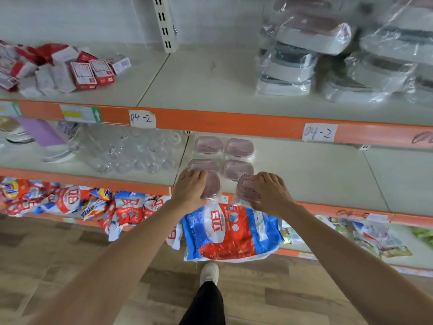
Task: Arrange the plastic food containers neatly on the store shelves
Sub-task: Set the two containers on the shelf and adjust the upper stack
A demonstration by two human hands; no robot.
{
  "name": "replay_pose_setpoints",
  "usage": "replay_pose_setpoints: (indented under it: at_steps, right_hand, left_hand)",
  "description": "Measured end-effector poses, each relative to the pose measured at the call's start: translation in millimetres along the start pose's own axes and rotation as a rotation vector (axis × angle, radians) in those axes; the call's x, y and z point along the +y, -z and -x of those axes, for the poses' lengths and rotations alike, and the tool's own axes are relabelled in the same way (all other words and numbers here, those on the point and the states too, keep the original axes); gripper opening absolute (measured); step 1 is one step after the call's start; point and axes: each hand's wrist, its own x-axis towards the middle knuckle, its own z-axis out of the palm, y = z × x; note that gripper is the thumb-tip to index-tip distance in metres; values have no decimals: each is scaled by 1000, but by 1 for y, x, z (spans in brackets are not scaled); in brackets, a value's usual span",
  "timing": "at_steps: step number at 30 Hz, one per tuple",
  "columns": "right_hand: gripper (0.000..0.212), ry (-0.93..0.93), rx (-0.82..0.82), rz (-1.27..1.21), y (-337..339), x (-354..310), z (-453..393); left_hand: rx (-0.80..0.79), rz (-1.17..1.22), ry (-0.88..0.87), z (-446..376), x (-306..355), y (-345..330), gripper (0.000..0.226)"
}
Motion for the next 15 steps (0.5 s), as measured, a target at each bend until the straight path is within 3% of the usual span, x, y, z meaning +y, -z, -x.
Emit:
replay_pose_setpoints:
  at_steps: [11, 15]
  right_hand:
    - [64, -114, 318, 77, -69, 23, -138]
    - [62, -131, 374, 74, -78, 28, -174]
  left_hand:
    - [283, -49, 72, -136, -56, -69, 71]
    - [311, -14, 37, -173, -58, -81, 71]
